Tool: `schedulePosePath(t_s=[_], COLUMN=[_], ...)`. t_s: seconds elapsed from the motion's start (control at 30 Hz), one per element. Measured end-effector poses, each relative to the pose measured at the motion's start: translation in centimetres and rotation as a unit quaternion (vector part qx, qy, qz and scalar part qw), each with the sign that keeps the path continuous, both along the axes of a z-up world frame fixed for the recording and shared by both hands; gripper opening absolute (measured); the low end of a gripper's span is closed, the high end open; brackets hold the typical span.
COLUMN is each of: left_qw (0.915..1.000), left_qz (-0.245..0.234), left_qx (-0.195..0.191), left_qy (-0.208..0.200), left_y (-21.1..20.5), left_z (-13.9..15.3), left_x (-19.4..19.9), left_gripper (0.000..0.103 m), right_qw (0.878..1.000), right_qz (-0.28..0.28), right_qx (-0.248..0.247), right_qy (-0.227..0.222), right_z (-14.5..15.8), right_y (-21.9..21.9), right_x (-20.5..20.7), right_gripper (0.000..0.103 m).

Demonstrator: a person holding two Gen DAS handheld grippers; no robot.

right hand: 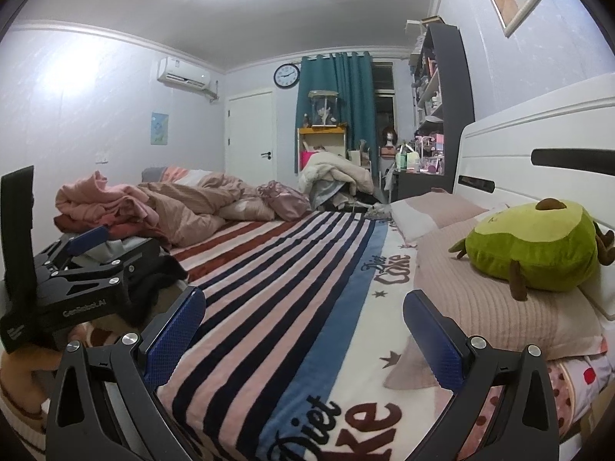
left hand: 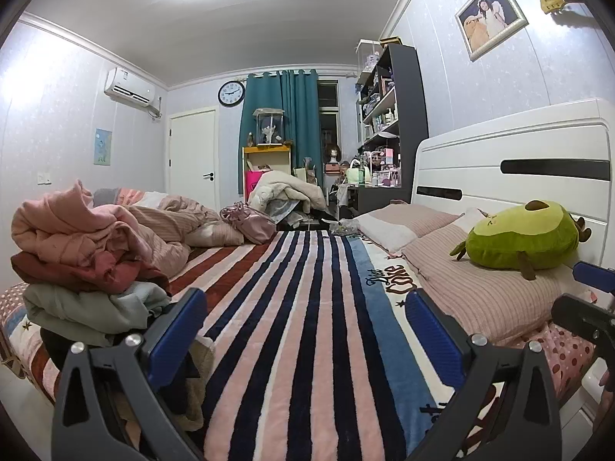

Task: Fold small clothes

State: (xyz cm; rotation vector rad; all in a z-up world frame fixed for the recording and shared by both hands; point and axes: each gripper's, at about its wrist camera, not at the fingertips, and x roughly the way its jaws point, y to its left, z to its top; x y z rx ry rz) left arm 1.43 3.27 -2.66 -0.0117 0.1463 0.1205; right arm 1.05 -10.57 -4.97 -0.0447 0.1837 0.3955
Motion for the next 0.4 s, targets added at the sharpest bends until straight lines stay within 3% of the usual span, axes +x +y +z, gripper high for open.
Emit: schedulePosePath(t_s=[0.4], left_qw=[1.0000], left_qz=[-0.004], left_qx=[-0.002], left_qy=[0.003], left_y=[0.17], left_z=[-0.07], left_x=[-0.31], left_gripper=[0.102], right_qw=[1.000], right_qz=[0.000], right_qx=[0.004], right_qy=[-0.001], right_z=[-0.02], right_y=[-0.17], right_x=[-0.11], right_gripper=[0.103])
